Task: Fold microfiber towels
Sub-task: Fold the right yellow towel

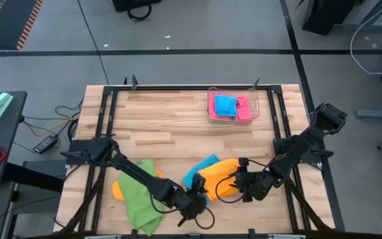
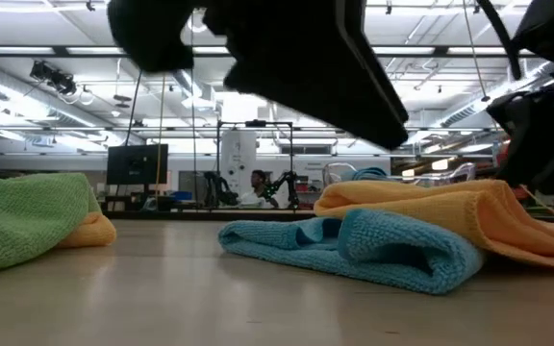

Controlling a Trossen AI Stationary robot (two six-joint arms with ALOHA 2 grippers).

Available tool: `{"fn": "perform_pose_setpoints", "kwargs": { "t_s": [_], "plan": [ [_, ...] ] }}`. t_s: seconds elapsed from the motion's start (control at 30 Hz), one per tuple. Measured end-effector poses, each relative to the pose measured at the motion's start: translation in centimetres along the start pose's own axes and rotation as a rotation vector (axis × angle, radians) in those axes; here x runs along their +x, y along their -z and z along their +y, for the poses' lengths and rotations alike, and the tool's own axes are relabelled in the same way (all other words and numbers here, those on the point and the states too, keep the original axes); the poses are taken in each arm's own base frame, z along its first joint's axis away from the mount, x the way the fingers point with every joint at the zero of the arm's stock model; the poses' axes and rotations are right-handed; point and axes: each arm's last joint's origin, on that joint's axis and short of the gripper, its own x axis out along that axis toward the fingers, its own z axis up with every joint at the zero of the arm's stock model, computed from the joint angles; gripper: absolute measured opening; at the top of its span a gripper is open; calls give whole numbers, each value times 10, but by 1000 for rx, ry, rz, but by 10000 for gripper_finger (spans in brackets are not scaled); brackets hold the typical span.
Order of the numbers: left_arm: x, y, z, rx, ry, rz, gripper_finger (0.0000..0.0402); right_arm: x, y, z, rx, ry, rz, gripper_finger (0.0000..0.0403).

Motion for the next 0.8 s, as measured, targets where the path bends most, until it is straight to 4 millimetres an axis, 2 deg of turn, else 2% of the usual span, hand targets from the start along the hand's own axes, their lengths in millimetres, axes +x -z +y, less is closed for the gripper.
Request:
{"fn": "perform_pose_setpoints", "kwargs": {
  "t_s": [0.2, 0.4, 0.57, 0.8],
  "plan": [
    [14, 4, -8, 70, 7, -9, 209, -4, -2, 5, 31, 1, -44, 193],
    [17, 4, -6, 131, 0, -11, 208, -13, -2, 16, 39, 31, -140, 193],
    [17, 4, -6, 289, -4, -11, 202, -19, -1, 21, 31, 66, -195, 193],
    [31, 7, -10, 407, 24, -49, 210, -19, -1, 21, 37, 69, -201, 193]
  ]
}}
